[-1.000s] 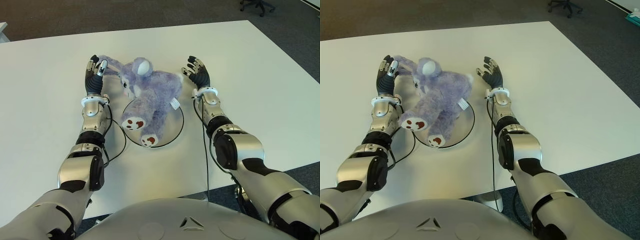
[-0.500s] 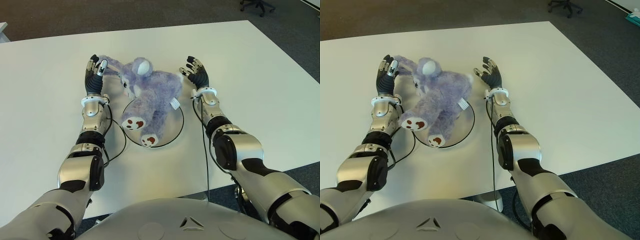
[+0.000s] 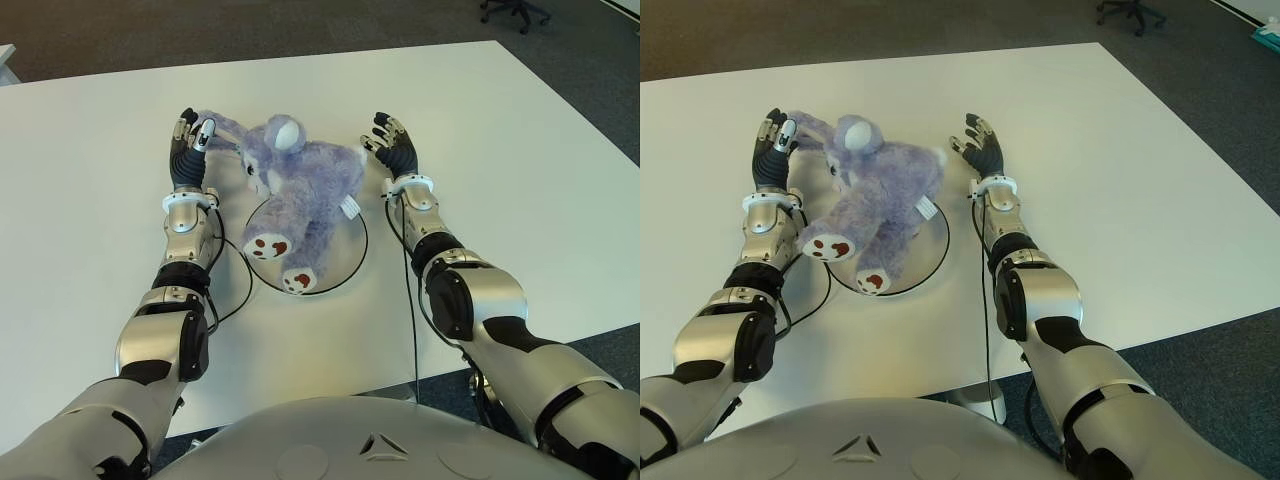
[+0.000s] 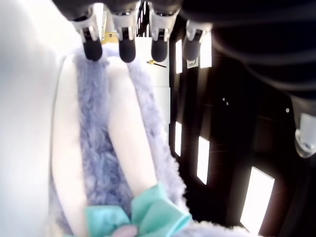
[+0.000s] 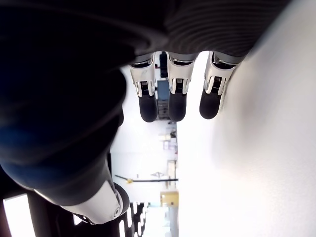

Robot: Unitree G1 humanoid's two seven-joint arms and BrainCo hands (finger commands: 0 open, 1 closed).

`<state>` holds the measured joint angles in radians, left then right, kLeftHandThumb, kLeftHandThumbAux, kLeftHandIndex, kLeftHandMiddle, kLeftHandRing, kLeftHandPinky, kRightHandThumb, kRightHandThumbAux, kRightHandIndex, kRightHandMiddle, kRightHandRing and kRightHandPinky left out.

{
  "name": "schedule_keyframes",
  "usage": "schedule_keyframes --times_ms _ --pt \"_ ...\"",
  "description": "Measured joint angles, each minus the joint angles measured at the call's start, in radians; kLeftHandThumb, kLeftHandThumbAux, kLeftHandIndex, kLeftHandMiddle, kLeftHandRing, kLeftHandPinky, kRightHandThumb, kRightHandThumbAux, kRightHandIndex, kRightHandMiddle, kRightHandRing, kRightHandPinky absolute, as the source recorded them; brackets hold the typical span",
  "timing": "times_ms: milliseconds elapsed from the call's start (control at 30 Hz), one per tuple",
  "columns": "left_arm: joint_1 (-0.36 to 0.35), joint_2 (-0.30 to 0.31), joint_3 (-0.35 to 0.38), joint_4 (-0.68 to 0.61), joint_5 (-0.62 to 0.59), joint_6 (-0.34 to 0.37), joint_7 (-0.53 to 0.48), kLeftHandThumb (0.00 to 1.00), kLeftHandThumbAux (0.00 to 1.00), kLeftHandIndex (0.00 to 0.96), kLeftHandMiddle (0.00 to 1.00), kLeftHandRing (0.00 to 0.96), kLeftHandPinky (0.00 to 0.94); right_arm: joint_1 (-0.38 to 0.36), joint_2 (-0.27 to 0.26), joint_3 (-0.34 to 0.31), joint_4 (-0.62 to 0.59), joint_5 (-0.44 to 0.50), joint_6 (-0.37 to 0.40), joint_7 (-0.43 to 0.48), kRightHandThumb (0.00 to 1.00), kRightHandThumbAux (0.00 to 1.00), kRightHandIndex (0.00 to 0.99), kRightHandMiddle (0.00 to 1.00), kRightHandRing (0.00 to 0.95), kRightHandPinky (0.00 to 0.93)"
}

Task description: Put the doll into the plate.

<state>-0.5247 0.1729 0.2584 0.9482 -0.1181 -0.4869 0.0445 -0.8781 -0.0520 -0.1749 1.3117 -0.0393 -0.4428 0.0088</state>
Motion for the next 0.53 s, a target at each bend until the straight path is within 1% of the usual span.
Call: schedule_keyframes --times_ms 533 --pt "0.000 0.000 0.000 0.000 0.001 -0.002 -0.002 0.000 0.420 0.000 0.061 0.033 0.000 0.000 0.000 -0.001 0.000 0.000 0.000 0.007 0.445 0.861 0.136 0.113 0.091 0.117"
